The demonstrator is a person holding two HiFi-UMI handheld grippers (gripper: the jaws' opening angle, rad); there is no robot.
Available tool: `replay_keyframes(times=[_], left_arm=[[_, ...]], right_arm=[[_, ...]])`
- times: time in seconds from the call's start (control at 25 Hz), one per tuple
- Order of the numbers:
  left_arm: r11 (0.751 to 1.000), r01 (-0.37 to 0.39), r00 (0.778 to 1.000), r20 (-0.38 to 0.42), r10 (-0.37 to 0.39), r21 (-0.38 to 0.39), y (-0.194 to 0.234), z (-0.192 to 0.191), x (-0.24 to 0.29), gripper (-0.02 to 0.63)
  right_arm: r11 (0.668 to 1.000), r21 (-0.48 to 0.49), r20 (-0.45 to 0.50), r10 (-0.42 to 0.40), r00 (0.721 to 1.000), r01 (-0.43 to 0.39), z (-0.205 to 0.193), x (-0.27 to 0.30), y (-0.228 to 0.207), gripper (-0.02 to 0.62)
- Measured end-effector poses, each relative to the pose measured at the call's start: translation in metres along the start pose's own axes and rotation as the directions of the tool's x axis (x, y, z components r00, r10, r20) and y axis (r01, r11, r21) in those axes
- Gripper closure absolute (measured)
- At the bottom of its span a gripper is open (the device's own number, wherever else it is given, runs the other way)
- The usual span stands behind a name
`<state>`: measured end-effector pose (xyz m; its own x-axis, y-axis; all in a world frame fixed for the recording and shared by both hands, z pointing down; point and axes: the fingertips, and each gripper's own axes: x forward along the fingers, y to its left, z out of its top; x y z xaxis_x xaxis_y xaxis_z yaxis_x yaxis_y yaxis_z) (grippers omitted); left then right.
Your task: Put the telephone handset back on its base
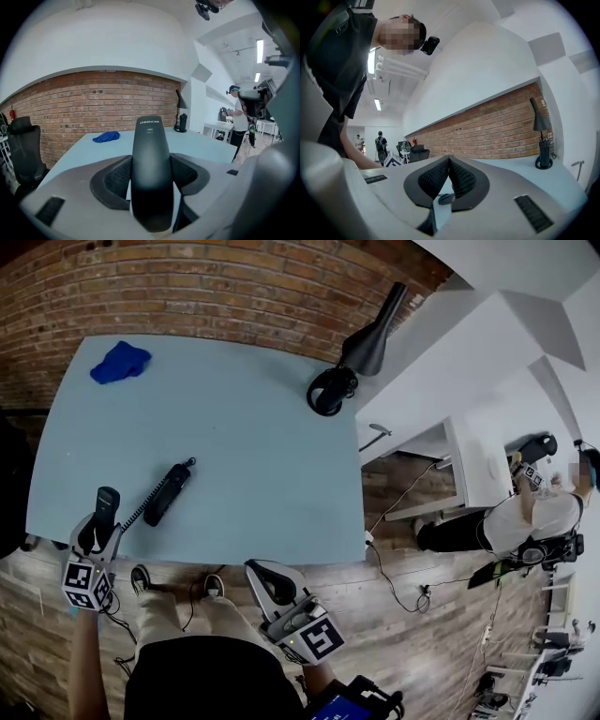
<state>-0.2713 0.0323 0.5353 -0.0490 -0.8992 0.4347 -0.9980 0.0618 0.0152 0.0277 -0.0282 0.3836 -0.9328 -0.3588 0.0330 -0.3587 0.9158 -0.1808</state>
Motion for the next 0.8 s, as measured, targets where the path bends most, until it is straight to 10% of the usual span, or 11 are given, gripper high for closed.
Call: replay_keyframes(times=[0.8], left_arm=[[0.995, 0.099, 0.983, -0.155, -0.101, -0.018, -0.026, 0.014, 0.078, 0.330]], right_arm=[[0.964, 0.153, -0.020, -0.218, 0.976, 0.218, -0.064, -0.080, -0.064, 0.575]])
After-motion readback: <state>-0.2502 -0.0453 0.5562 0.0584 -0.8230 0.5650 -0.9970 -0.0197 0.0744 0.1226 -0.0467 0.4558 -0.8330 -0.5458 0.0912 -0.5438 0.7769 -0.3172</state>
